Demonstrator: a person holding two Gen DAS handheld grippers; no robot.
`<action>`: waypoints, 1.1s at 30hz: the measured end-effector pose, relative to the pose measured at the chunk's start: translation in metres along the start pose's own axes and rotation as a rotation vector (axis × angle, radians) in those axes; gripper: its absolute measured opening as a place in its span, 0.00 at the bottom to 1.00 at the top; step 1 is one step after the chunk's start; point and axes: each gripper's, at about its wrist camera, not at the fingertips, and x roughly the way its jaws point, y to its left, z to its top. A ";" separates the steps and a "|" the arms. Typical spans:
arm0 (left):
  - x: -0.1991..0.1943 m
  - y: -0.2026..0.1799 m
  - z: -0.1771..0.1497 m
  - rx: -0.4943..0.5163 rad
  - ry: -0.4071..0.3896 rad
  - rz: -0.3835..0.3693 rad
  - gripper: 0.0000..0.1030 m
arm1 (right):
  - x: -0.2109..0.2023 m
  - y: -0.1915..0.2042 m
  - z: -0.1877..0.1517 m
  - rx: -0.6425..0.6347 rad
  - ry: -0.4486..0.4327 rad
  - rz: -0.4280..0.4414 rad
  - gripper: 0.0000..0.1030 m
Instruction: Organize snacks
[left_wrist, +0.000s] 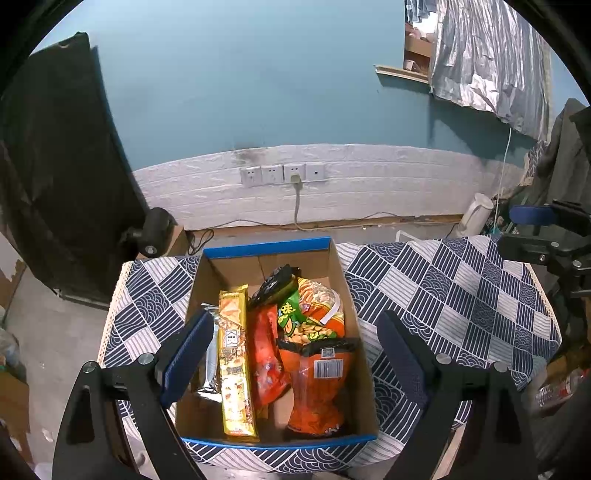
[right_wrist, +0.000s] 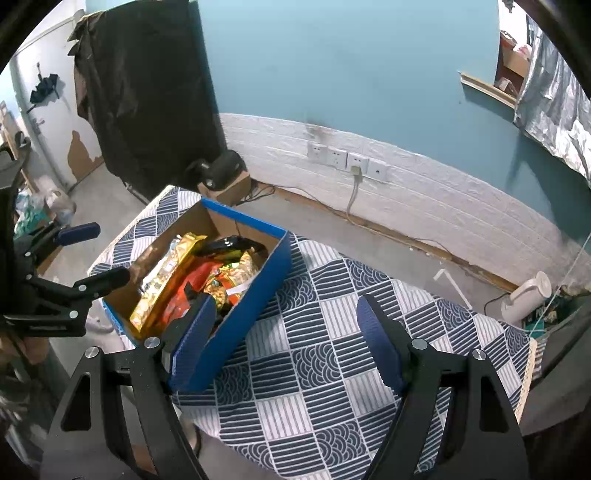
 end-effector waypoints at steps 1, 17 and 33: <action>0.000 0.000 0.000 0.000 0.001 0.000 0.89 | 0.000 0.000 0.000 0.001 0.002 0.001 0.76; 0.000 0.001 0.000 0.002 0.003 0.003 0.89 | 0.001 0.001 0.000 -0.001 0.002 0.002 0.76; 0.002 0.000 -0.002 0.006 0.012 0.023 0.89 | 0.001 0.000 0.000 -0.001 0.001 0.001 0.76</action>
